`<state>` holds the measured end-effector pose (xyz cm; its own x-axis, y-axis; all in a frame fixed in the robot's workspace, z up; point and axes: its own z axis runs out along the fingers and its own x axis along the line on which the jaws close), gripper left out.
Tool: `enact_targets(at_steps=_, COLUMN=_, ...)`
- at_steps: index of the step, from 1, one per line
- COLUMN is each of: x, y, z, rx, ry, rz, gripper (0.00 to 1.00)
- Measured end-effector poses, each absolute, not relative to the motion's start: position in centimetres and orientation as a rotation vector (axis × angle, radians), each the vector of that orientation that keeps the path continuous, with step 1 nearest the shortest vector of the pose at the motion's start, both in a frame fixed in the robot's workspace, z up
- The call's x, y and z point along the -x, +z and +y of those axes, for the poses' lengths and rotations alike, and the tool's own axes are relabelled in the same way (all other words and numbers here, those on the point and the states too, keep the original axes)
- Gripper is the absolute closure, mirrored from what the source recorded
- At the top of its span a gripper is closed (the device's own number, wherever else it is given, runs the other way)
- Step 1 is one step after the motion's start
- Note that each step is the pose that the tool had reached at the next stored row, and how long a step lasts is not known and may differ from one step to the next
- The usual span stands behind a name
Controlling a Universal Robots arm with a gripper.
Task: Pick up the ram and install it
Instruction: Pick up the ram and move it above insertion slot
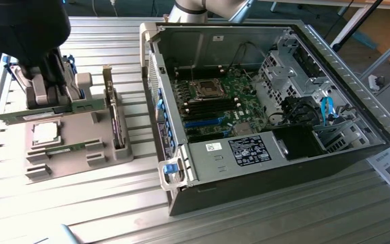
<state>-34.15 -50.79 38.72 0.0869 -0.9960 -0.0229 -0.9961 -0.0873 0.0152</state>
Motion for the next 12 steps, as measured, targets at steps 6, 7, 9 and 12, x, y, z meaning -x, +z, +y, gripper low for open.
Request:
enact_targets(at_steps=6, x=32.2, y=38.7, z=-50.8, rx=2.314, ry=0.046, rz=2.121, gripper=0.87)
enact_targets(at_steps=7, x=32.0, y=38.7, z=-50.9, rx=2.315, ry=0.047, rz=2.121, gripper=0.87)
enact_targets(at_steps=9, x=31.4, y=38.7, z=-50.9, rx=2.315, ry=0.048, rz=2.122, gripper=0.87)
enact_targets(at_steps=12, x=30.4, y=38.7, z=-50.9, rx=2.316, ry=0.05, rz=2.122, gripper=0.87)
